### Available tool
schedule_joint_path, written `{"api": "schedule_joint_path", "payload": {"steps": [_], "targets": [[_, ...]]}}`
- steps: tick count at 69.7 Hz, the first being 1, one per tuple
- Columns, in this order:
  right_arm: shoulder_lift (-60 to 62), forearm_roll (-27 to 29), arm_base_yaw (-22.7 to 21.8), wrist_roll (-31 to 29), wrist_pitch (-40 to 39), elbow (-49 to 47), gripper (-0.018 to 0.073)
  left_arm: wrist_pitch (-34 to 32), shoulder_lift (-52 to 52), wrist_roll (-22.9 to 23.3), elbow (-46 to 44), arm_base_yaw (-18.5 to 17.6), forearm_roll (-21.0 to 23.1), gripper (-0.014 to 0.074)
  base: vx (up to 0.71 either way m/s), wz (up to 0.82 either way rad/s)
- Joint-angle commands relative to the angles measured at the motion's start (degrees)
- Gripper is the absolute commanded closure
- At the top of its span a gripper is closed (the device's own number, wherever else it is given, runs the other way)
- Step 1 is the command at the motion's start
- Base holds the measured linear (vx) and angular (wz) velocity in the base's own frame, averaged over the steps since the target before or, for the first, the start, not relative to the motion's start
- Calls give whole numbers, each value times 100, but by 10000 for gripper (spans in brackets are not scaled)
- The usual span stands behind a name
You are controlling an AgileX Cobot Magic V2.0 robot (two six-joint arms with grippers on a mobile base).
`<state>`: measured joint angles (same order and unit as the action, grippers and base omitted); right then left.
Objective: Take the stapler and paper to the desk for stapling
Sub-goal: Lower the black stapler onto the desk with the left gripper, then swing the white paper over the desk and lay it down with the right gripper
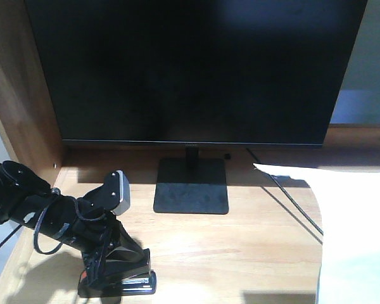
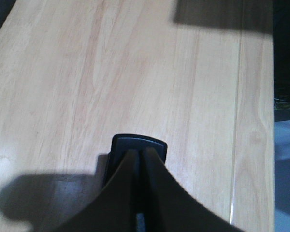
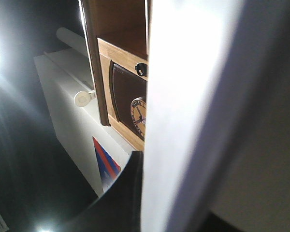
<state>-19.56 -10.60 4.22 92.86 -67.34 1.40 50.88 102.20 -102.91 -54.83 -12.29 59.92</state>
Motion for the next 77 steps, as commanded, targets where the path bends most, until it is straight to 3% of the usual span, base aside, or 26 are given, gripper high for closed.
{"api": "schedule_joint_path", "payload": {"steps": [1, 55, 77], "targets": [[-45, -14, -29, -89, -695, -112, 564, 134, -214, 58, -131, -36, 252, 603, 0, 0], [-153, 25, -24, 153, -333, -143, 563, 134, -214, 58, -131, -36, 252, 603, 0, 0], [-1146, 280, -24, 209, -938, -195, 561, 134, -214, 58, -131, -36, 252, 603, 0, 0]]}}
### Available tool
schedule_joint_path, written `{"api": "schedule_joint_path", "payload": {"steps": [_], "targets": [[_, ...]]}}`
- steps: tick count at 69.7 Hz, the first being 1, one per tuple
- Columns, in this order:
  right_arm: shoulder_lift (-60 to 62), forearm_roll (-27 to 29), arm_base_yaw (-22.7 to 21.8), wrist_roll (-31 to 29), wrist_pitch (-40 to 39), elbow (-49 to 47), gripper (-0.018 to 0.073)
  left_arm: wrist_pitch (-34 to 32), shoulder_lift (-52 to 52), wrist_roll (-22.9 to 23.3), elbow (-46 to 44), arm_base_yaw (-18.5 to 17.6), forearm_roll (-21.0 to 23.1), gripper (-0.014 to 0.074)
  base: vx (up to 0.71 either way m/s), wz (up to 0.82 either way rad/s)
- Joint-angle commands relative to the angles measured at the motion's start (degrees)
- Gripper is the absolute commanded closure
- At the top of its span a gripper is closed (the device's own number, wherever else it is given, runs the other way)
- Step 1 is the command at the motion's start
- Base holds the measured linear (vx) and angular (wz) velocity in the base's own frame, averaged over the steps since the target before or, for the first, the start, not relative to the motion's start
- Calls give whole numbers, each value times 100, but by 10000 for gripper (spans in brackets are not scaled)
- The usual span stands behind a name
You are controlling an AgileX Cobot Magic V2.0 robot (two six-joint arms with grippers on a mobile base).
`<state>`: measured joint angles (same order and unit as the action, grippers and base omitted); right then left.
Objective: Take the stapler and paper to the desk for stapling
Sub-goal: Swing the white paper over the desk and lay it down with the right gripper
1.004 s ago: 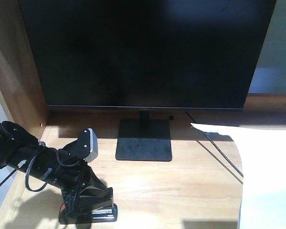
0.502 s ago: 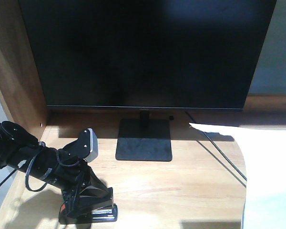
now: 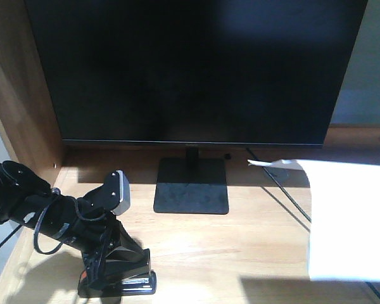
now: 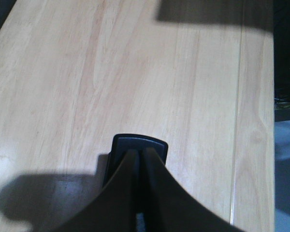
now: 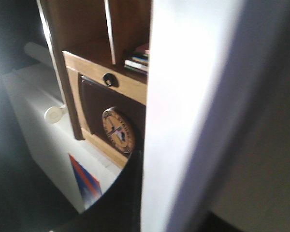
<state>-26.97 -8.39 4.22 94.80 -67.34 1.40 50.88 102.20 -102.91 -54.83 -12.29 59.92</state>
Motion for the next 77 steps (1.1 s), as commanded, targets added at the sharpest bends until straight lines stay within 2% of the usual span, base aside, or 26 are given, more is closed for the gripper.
{"api": "schedule_joint_path", "payload": {"steps": [1, 16, 46, 51, 60, 66, 72, 77], "targets": [[-435, 45, -24, 14, -938, -200, 561, 134, -214, 58, -131, -36, 252, 603, 0, 0], [-1411, -504, -24, -64, -938, -793, 561, 134, -214, 58, -131, -36, 252, 603, 0, 0], [-3568, -763, -34, -212, -938, -1340, 561, 134, -214, 58, -131, -36, 252, 603, 0, 0], [-3867, -963, -208, -179, -938, -1461, 561, 134, -214, 58, -131, -36, 252, 603, 0, 0], [-4299, -2072, -997, 28, -938, -1835, 561, 134, -214, 58, -131, -36, 252, 603, 0, 0], [-4590, -3373, -1564, 630, -938, -2268, 561, 134, -214, 58, -131, -36, 252, 603, 0, 0], [-4806, -4606, -1819, 1019, -938, -2680, 561, 134, -214, 58, -131, -36, 252, 603, 0, 0], [-4991, -5371, -1879, 1248, -938, -2947, 561, 134, -214, 58, -131, -36, 252, 603, 0, 0]]}}
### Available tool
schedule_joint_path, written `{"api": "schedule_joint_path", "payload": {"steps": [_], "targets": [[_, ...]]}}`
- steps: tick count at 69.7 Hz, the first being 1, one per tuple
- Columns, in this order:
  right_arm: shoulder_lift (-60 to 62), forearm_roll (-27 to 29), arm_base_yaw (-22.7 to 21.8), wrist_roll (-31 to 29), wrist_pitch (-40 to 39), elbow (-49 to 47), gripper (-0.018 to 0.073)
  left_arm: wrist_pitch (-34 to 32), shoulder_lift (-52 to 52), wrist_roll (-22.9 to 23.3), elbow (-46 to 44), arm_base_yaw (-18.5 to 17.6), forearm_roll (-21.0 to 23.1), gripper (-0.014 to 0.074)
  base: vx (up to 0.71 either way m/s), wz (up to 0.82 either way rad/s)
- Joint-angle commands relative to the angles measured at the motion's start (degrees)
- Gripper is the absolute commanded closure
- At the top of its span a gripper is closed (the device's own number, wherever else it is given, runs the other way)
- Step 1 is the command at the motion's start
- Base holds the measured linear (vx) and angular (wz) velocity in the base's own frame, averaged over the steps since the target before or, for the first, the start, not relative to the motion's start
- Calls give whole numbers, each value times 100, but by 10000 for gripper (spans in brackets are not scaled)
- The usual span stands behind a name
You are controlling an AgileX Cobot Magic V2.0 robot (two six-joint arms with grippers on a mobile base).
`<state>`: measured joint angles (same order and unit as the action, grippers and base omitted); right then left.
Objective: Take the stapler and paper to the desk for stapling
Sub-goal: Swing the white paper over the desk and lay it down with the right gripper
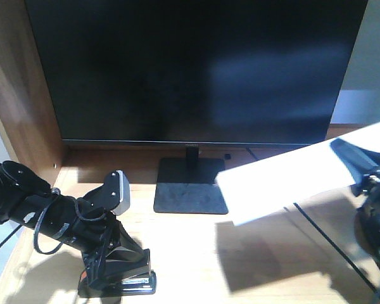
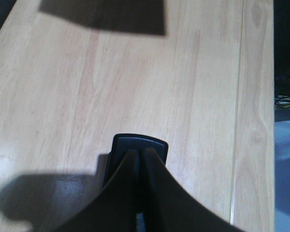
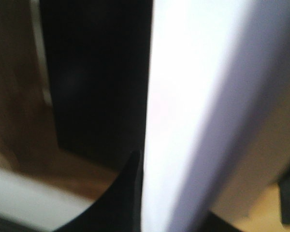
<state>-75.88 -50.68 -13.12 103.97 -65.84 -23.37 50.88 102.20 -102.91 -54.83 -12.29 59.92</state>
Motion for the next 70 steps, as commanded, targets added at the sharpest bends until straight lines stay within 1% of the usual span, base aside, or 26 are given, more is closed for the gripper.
{"api": "schedule_joint_path", "payload": {"steps": [1, 2, 6, 21, 27, 32, 38, 57, 63, 70], "targets": [[-117, -1142, -146, 347, -1088, -469, 561, 134, -214, 58, -131, -36, 252, 603, 0, 0], [-169, -1312, -138, 395, -1088, -528, 561, 134, -214, 58, -131, -36, 252, 603, 0, 0], [-298, -1664, -129, 456, -1088, -624, 561, 134, -214, 58, -131, -36, 252, 603, 0, 0], [-687, -2588, -107, 734, -1088, -649, 561, 134, -214, 58, -131, -36, 252, 603, 0, 0], [-782, -2919, 32, 734, -1088, -649, 561, 134, -214, 58, -131, -36, 252, 603, 0, 0], [-854, -3142, 312, 734, -1088, -649, 561, 134, -214, 58, -131, -36, 252, 603, 0, 0], [-917, -3234, 666, 734, -1088, -649, 561, 134, -214, 58, -131, -36, 252, 603, 0, 0], [-960, -3181, 1830, 703, -1088, -649, 561, 134, -214, 58, -131, -36, 252, 603, 0, 0], [-960, -3193, 2010, 612, -1083, -649, 561, 134, -214, 58, -131, -36, 252, 603, 0, 0], [-960, -3255, 2052, 480, -958, -649, 561, 134, -214, 58, -131, -36, 252, 603, 0, 0]]}}
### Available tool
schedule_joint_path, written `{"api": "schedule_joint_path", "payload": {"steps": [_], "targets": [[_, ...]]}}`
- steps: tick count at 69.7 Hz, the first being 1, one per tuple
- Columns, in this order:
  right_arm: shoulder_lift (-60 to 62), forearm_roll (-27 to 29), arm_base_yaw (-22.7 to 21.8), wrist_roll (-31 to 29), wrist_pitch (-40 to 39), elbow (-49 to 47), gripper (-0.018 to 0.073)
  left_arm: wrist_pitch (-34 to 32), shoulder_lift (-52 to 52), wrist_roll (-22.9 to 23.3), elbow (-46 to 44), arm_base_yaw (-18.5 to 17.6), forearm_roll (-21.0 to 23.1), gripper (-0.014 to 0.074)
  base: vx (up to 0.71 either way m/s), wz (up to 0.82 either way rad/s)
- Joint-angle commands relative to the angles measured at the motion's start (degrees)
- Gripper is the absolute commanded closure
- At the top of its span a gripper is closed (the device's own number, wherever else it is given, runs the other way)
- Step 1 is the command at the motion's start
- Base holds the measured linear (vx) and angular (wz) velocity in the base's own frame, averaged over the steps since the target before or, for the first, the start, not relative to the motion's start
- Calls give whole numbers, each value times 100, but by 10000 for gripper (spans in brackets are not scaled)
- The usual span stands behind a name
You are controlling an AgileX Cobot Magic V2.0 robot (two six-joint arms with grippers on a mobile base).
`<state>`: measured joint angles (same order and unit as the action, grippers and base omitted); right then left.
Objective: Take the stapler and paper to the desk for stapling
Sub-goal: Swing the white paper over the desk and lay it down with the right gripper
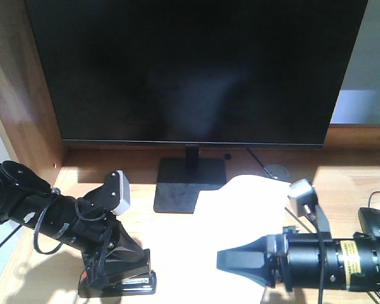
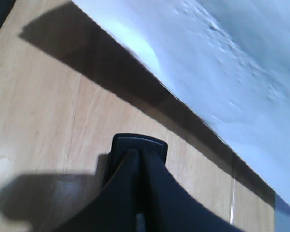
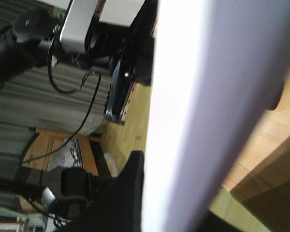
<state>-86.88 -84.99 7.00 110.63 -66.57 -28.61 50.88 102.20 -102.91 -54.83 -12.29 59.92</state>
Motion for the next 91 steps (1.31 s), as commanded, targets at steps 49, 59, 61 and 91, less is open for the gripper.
{"api": "schedule_joint_path", "payload": {"steps": [49, 59, 61, 91], "targets": [[-1026, -661, 39, -1106, 539, -126, 561, 134, -214, 58, -131, -36, 252, 603, 0, 0], [-1043, -554, 39, -1382, 539, -205, 561, 134, -214, 58, -131, -36, 252, 603, 0, 0], [-1043, -554, 39, -1382, 543, -244, 561, 134, -214, 58, -131, -36, 252, 603, 0, 0], [-1595, -478, 51, -1287, 368, -910, 561, 134, -214, 58, -131, -36, 252, 603, 0, 0]]}}
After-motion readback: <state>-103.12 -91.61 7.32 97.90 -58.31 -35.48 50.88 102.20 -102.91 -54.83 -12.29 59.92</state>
